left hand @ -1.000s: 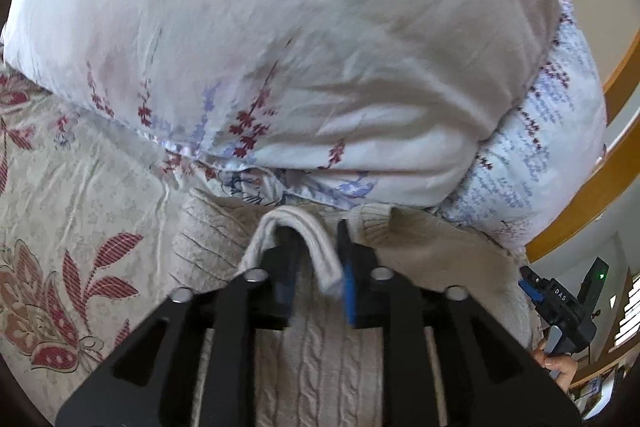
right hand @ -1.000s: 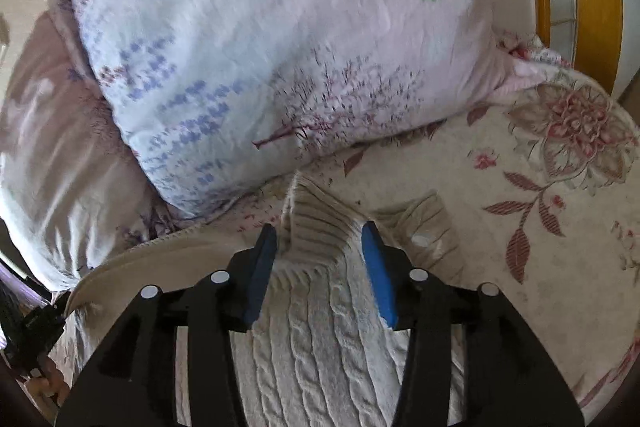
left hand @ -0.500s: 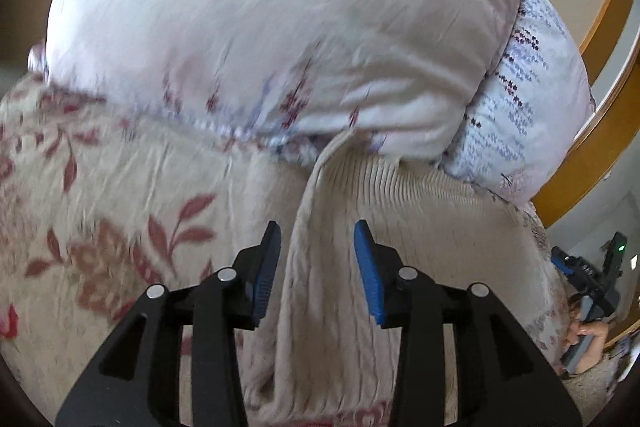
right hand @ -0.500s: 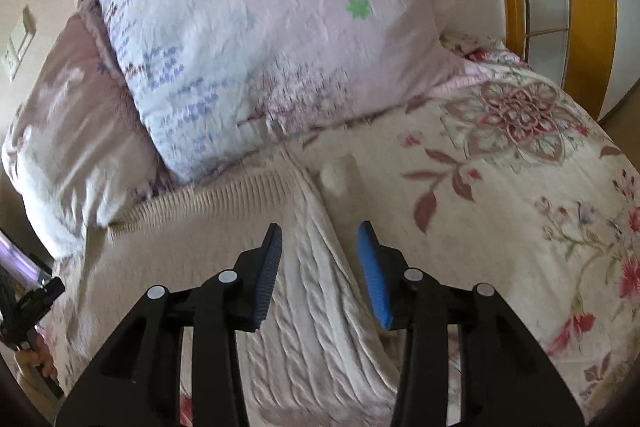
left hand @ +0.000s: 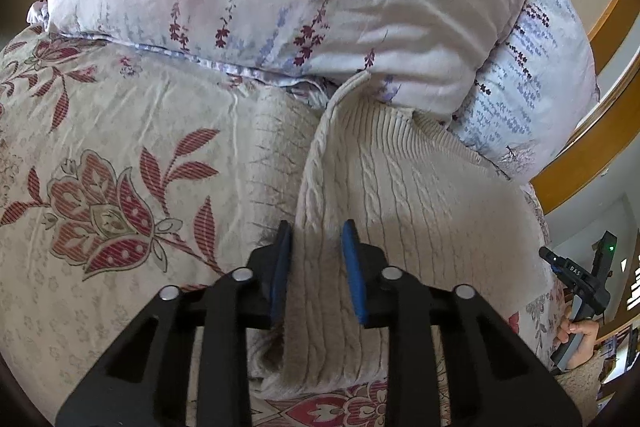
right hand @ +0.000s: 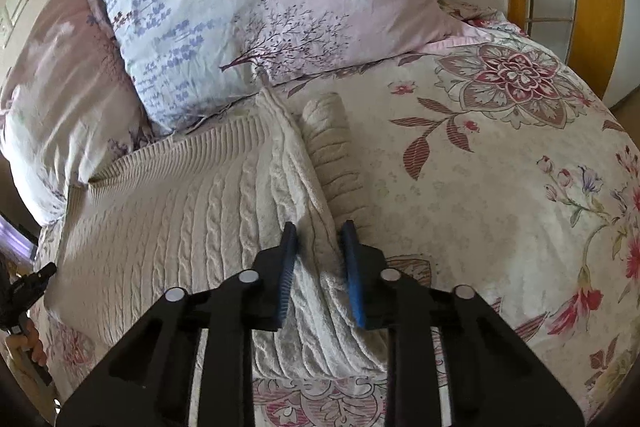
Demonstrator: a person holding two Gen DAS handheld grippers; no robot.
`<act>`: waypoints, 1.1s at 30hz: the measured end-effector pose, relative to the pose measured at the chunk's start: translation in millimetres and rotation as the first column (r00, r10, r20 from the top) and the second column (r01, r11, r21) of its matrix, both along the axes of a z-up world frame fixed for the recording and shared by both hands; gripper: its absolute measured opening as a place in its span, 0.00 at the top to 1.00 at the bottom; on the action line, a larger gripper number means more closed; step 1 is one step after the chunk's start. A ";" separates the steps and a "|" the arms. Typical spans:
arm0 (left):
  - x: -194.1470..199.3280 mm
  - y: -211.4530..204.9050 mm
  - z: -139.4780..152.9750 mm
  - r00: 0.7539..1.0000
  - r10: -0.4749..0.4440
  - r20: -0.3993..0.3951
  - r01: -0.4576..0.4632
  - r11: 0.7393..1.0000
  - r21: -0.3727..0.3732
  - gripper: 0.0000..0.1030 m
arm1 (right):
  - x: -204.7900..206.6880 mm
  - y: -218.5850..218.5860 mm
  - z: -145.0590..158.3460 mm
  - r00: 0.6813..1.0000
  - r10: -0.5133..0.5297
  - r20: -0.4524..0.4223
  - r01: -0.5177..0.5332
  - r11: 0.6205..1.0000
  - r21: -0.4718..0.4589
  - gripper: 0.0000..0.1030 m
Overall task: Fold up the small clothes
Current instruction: 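Pinch the folded hem edge with both grippers and smooth it flat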
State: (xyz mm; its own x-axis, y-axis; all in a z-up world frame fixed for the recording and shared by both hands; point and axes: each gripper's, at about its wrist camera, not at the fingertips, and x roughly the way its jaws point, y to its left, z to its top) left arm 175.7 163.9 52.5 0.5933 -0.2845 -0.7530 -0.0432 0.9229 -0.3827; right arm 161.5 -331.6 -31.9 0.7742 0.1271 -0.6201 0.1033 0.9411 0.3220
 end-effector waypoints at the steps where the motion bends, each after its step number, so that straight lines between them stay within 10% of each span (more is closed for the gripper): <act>1: 1.2 -0.9 -0.5 1.000 -0.001 -0.002 0.001 1.000 0.004 0.80 | 0.3 1.1 -0.3 1.000 0.004 -0.001 -0.004 1.000 -0.005 0.82; 33: -28.6 15.3 7.1 0.998 -0.059 -0.008 0.059 0.997 -0.049 0.94 | -29.0 -12.2 2.9 0.999 -0.001 -0.047 0.004 0.997 0.076 0.89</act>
State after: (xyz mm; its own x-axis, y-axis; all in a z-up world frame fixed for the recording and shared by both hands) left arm 147.1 179.2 59.7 0.5671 -0.3553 -0.7430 0.0065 0.9041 -0.4274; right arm 132.5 -343.9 -29.0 0.7445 0.1731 -0.6448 0.1225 0.9139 0.3869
